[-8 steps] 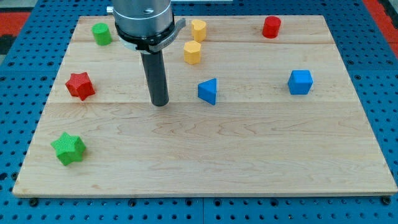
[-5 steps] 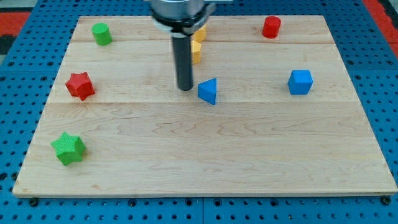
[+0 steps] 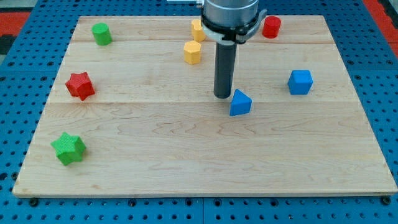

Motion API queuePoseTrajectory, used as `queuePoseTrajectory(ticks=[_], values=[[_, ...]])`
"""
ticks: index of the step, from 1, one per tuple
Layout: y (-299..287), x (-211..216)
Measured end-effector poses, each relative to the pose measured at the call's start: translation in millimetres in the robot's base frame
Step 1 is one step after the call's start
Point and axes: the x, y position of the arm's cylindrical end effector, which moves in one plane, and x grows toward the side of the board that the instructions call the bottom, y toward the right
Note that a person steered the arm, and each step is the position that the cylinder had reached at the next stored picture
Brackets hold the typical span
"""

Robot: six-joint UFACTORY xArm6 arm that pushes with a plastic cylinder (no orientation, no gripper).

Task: Move the blue triangle below to the blue cube

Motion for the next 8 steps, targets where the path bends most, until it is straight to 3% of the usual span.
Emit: queuePoseTrajectory(ticks=[1,2,3,5,7,8], values=[[75,27],[105,51],[124,102],[60,34],[60,28],[59,6]])
